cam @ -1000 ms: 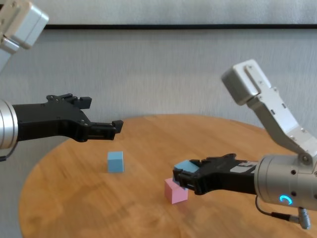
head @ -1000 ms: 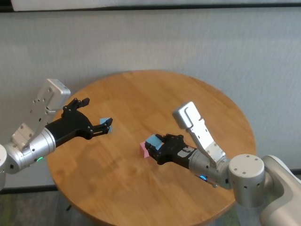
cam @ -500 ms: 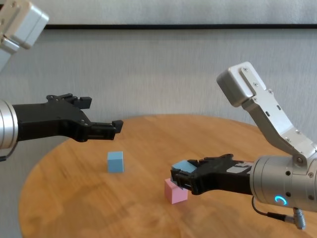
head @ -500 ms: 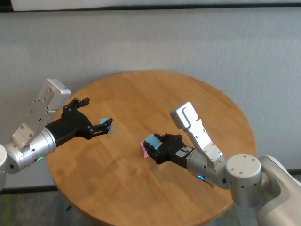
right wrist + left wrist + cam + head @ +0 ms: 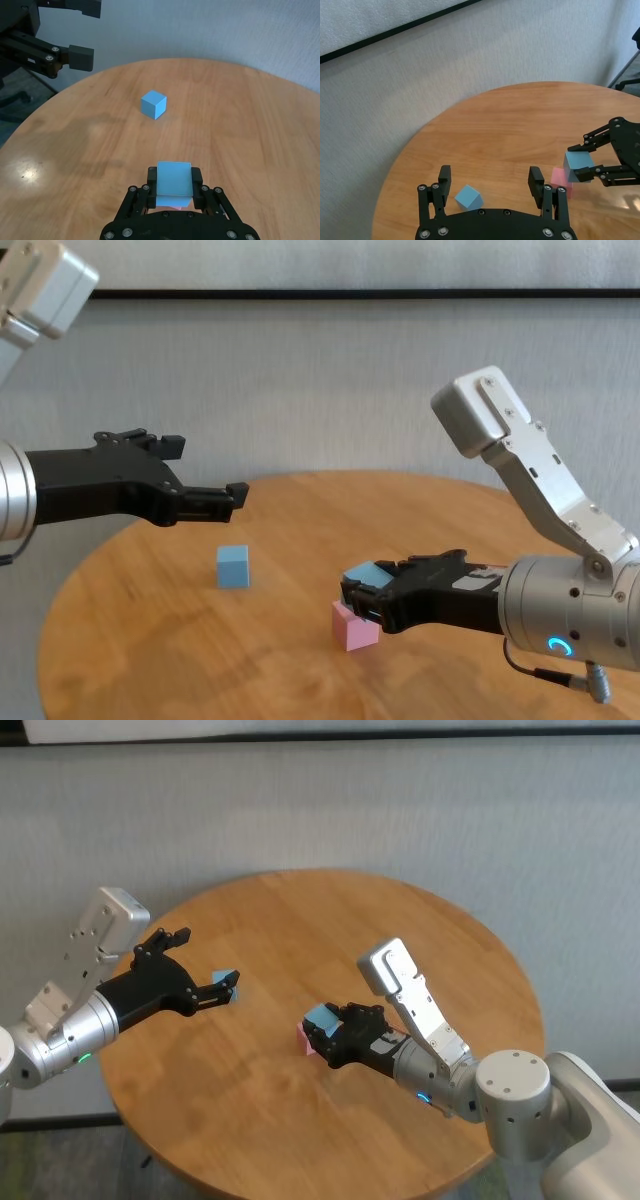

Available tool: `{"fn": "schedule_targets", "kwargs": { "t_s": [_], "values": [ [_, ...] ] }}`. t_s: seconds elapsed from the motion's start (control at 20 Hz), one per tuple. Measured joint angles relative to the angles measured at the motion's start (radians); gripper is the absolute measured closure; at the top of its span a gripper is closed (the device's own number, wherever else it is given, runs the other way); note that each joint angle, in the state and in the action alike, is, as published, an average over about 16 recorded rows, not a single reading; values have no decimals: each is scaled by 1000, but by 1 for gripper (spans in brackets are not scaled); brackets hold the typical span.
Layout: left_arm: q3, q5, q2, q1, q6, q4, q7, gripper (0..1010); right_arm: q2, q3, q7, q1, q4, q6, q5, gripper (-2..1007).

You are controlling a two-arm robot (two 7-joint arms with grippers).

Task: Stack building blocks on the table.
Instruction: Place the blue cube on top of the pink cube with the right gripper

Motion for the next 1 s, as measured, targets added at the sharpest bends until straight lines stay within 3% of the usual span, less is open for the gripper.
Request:
{"fn": "schedule_targets", "kwargs": {
  "t_s": [1.0],
  "values": [
    [0, 0, 0, 0, 0, 0, 0, 9, -22, 8, -8, 4, 34, -16, -23, 639]
  ]
}}
